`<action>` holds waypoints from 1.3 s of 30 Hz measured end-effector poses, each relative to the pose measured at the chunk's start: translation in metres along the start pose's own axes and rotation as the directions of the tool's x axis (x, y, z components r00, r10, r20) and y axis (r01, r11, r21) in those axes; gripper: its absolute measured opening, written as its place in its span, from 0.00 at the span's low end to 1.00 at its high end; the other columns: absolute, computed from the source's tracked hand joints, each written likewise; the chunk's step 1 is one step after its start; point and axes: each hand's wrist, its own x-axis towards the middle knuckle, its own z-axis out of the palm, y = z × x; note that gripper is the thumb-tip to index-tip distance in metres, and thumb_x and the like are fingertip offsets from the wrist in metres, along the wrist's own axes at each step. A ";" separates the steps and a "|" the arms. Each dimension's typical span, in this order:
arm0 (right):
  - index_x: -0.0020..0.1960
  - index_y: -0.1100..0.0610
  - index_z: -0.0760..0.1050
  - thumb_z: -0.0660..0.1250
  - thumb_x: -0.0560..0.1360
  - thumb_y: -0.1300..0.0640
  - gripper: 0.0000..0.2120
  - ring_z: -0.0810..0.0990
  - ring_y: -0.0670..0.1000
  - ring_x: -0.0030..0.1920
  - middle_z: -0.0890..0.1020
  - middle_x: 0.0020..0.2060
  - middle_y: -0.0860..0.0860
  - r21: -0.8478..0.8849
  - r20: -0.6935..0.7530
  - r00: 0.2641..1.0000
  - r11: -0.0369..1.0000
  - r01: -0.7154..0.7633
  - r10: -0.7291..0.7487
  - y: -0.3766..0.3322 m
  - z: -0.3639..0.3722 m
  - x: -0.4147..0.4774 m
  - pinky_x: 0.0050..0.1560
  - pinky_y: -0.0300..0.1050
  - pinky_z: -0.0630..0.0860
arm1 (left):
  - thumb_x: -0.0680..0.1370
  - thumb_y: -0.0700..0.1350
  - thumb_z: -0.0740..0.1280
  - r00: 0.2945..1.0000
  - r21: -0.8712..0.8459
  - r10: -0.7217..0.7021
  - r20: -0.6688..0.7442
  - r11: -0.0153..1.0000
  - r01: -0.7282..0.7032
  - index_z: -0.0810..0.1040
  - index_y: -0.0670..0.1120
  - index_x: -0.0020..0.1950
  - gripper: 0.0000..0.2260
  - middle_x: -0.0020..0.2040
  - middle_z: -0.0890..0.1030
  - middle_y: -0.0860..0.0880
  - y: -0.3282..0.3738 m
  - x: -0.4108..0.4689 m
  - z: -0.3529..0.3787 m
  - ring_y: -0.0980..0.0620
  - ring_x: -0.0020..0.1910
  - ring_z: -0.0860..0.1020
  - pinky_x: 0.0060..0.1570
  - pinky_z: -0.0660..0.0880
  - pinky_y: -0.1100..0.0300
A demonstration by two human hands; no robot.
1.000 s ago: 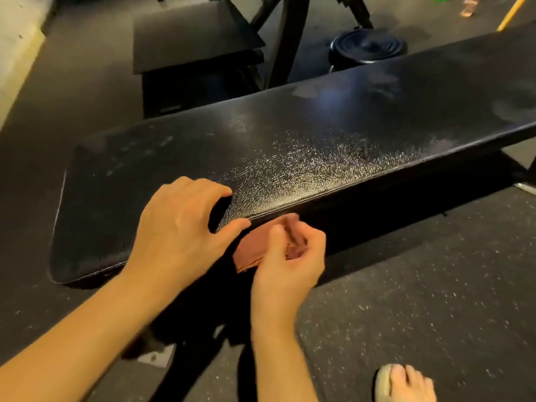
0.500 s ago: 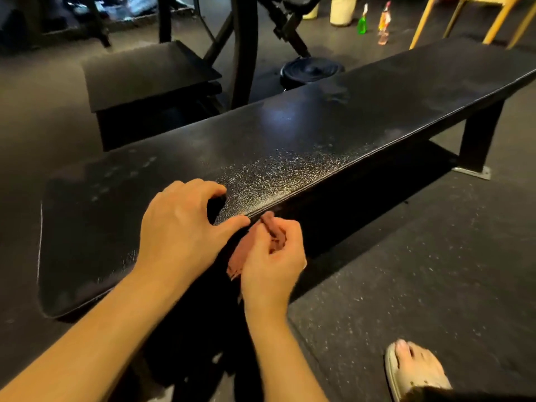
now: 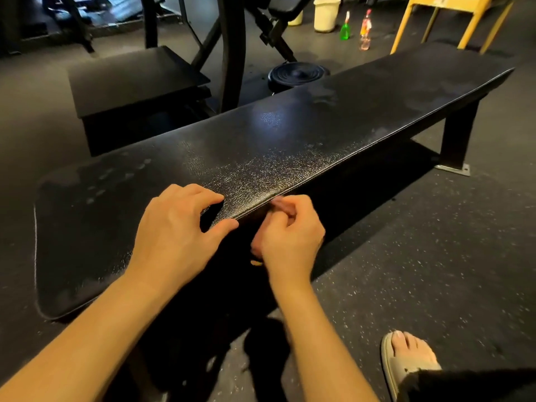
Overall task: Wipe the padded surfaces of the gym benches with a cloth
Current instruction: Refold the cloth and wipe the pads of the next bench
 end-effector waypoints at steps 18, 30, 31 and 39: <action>0.47 0.59 0.77 0.63 0.75 0.66 0.06 0.80 0.43 0.42 0.82 0.39 0.47 -0.164 -0.156 0.976 0.971 -0.174 0.149 0.017 -0.017 0.059 0.46 0.39 0.74 | 0.74 0.60 0.74 1.000 -0.045 0.008 0.019 0.999 -0.007 0.84 0.50 0.60 0.20 0.57 0.84 0.54 -0.002 -0.002 -0.005 0.48 0.56 0.77 0.56 0.73 0.48; 0.46 0.58 0.75 0.61 0.74 0.69 0.08 0.81 0.39 0.39 0.76 0.33 0.44 -0.160 -0.125 0.982 0.973 -0.164 0.145 0.014 -0.020 0.066 0.35 0.27 0.67 | 0.72 0.61 0.73 0.999 -0.079 -0.028 0.018 0.996 0.029 0.83 0.53 0.60 0.21 0.55 0.81 0.58 0.000 0.002 -0.006 0.52 0.55 0.74 0.56 0.72 0.50; 0.47 0.59 0.76 0.62 0.76 0.68 0.06 0.81 0.40 0.41 0.78 0.34 0.45 -0.159 -0.151 0.978 0.973 -0.168 0.144 0.012 -0.018 0.060 0.37 0.28 0.67 | 0.72 0.61 0.73 0.999 -0.086 -0.031 0.026 0.996 0.033 0.83 0.53 0.60 0.21 0.55 0.81 0.58 -0.001 0.003 -0.007 0.52 0.54 0.74 0.55 0.72 0.50; 0.46 0.53 0.78 0.65 0.72 0.62 0.07 0.82 0.47 0.45 0.83 0.42 0.45 -0.082 0.072 0.988 0.987 0.139 -0.134 0.010 0.004 -0.004 0.49 0.48 0.78 | 0.71 0.61 0.74 0.999 -0.055 -0.045 0.022 0.997 0.046 0.83 0.54 0.59 0.20 0.53 0.81 0.58 0.001 0.006 -0.006 0.52 0.54 0.74 0.53 0.70 0.53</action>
